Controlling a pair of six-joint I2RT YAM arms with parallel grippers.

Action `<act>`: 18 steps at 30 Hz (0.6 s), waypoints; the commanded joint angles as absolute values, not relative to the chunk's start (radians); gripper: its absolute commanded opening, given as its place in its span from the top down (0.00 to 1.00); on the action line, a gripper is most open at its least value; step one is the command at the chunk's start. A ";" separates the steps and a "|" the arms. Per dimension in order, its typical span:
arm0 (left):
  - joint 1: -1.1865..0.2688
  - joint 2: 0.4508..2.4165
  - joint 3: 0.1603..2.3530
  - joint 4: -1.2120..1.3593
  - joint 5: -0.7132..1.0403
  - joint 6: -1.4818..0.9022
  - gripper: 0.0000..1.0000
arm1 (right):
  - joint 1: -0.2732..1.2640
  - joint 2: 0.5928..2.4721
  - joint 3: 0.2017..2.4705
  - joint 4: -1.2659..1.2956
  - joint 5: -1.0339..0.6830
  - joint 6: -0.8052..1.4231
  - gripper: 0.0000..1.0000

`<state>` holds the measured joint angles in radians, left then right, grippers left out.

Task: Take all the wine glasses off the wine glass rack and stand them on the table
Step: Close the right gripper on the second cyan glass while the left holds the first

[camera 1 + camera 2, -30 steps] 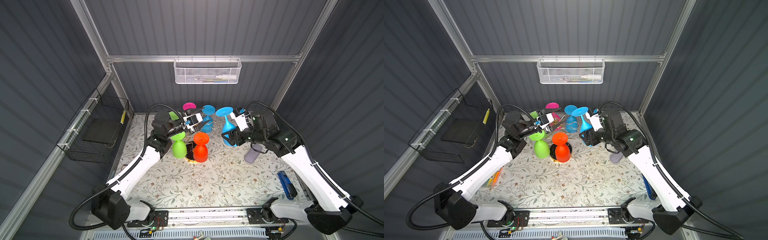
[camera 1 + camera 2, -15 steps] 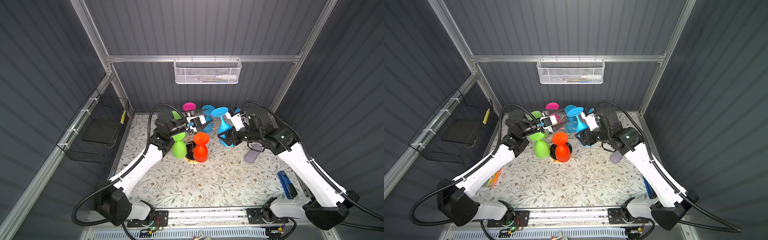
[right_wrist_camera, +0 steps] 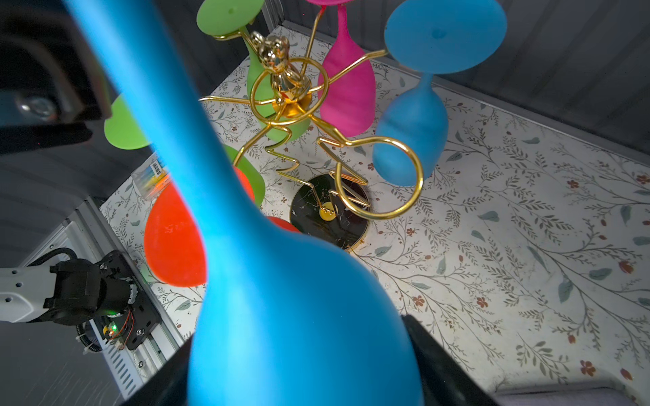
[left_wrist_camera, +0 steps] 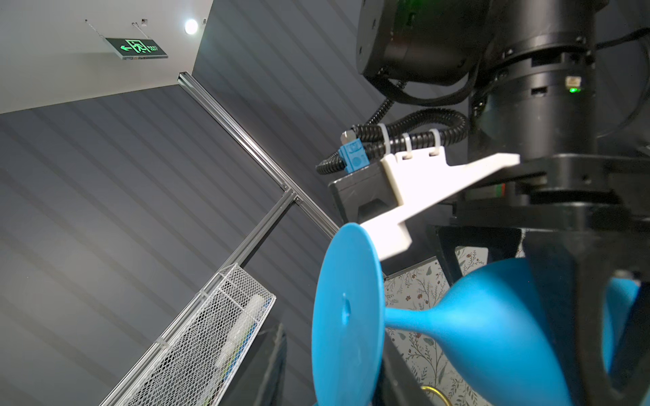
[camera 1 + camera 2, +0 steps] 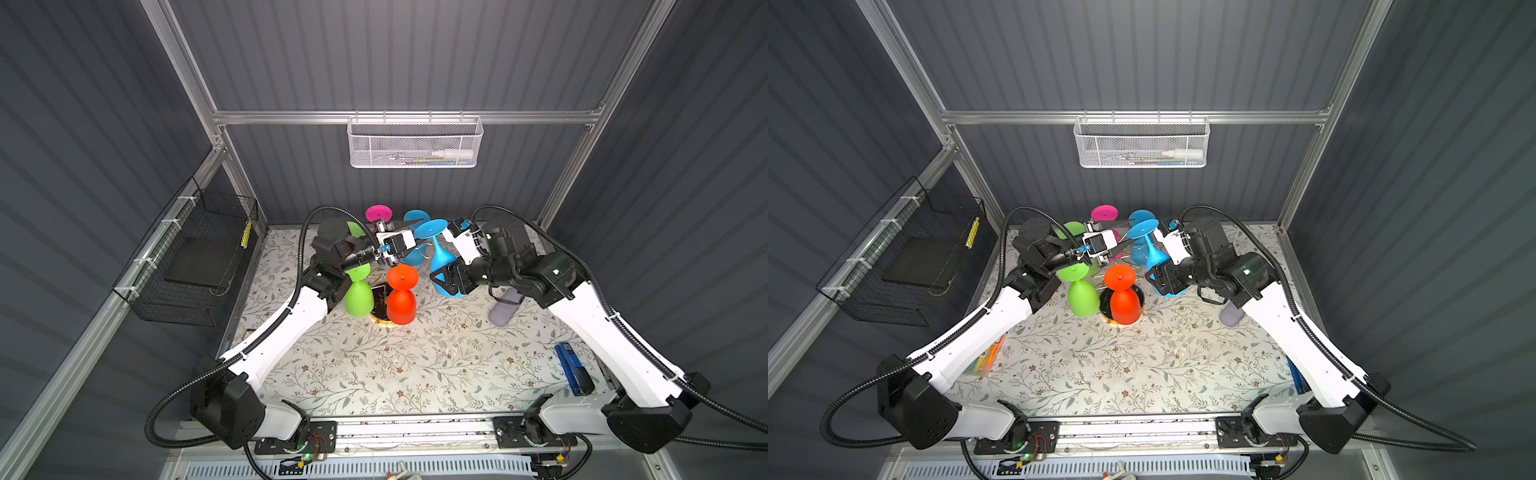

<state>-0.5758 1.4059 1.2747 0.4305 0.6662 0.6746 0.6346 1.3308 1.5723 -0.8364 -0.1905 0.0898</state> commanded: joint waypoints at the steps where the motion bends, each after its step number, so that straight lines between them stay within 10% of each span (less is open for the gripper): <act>1: -0.584 1.414 1.307 0.424 0.677 0.692 0.64 | 0.644 1.335 1.604 -0.849 -0.186 0.092 0.47; 12: -0.586 1.413 1.314 0.394 0.676 0.708 0.87 | 0.654 1.338 1.606 -0.851 -0.187 0.101 0.44; 18: -0.586 1.396 1.294 0.395 0.610 0.710 1.00 | 0.655 1.299 1.572 -0.799 -0.189 0.129 0.18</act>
